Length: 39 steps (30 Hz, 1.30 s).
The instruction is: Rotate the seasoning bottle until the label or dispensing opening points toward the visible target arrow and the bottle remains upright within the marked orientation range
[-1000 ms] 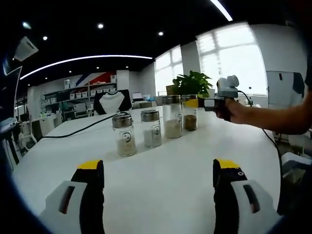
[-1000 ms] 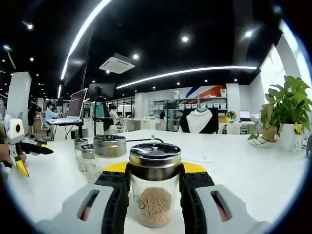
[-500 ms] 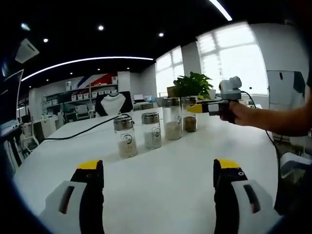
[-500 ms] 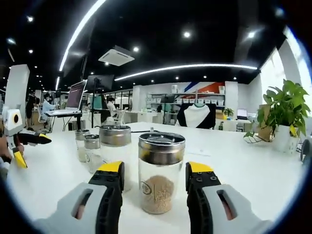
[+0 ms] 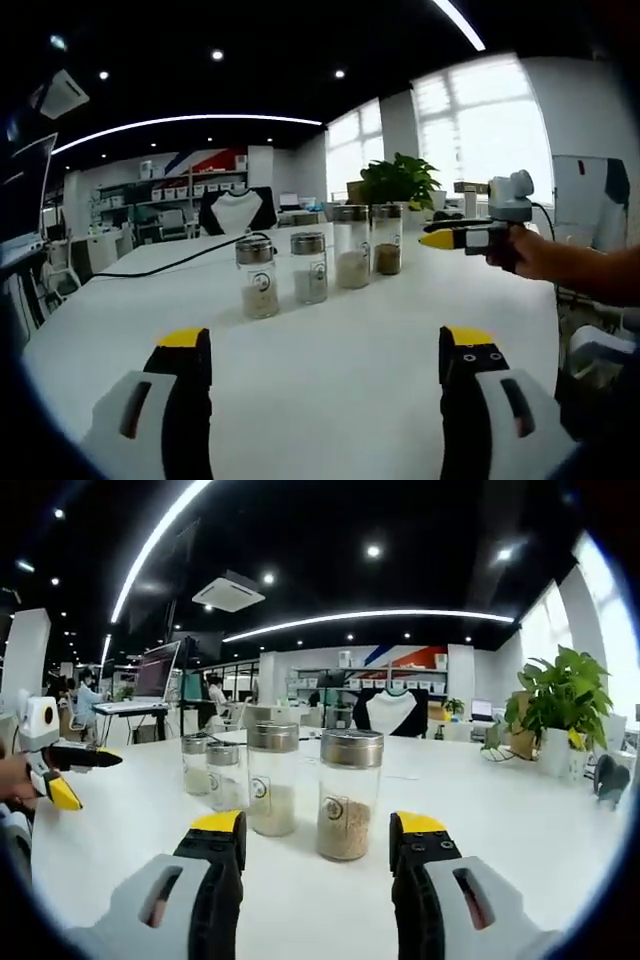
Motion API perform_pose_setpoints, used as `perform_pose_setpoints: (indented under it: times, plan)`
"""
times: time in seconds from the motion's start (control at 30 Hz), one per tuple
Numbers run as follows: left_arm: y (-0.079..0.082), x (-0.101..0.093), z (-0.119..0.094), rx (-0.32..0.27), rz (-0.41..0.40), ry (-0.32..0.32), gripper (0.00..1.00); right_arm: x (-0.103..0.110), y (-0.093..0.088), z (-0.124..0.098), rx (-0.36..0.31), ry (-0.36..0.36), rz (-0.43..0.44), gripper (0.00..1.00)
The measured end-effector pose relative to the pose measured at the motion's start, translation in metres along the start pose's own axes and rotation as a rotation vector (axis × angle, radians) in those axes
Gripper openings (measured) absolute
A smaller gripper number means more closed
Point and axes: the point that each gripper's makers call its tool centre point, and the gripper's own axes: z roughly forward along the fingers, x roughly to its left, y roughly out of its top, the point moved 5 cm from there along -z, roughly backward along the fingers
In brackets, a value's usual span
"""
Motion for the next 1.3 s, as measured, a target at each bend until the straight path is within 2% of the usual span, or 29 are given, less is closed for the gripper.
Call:
perform_pose_setpoints:
  times: [0.23,0.43,0.63,0.83,1.03,1.3]
  plan:
    - [0.003,-0.010,-0.013,-0.016,0.009,0.016,1.00,0.022,-0.005,-0.035,0.002,0.000,0.032,0.61]
    - [0.002,-0.020,-0.027,-0.015,0.032,0.030,1.00,0.043,-0.009,-0.061,0.007,0.002,0.060,0.68]
    - [-0.003,-0.025,-0.043,-0.024,0.009,0.035,1.00,0.062,-0.013,-0.075,0.018,0.021,-0.003,0.78]
    - [-0.002,-0.028,-0.053,-0.035,0.012,0.046,1.00,0.072,-0.018,-0.090,0.001,0.020,0.020,0.85]
    - [-0.007,-0.035,-0.059,-0.020,0.026,0.036,1.00,0.077,-0.021,-0.102,-0.015,0.011,0.038,0.90]
    - [-0.010,-0.040,-0.072,-0.037,-0.008,0.029,1.00,0.085,-0.018,-0.112,-0.044,0.026,0.033,0.95]
